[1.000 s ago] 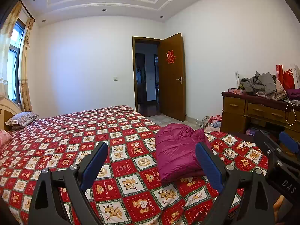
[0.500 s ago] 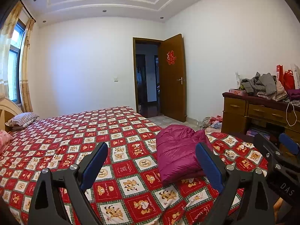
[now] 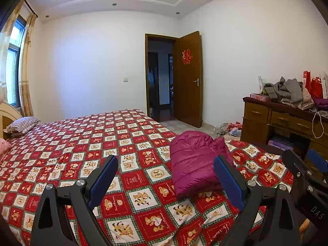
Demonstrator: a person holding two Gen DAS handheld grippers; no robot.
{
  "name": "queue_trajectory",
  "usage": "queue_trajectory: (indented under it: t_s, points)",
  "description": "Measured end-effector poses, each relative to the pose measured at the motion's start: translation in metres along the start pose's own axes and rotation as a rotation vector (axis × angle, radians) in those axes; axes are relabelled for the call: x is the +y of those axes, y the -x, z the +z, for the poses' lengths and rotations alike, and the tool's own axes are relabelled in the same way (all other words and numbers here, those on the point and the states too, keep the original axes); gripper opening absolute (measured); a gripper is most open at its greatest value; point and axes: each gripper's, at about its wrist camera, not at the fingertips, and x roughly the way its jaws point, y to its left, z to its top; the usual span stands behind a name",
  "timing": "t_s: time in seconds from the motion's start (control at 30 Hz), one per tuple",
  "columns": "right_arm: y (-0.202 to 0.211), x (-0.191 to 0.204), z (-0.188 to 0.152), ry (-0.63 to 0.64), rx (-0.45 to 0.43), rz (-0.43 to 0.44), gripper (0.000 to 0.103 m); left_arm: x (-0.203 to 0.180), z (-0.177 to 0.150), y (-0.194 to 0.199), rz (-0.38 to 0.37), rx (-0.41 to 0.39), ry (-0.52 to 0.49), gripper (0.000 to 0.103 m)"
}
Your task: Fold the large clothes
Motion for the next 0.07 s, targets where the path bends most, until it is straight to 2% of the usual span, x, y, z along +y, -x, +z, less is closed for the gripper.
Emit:
queue_trajectory:
  t_s: [0.07]
  points:
    - [-0.0009,-0.0004,-0.0003,0.0,0.004,0.0,0.1,0.0003,-0.0002,-0.0012,0.01,0.004,-0.007,0.095]
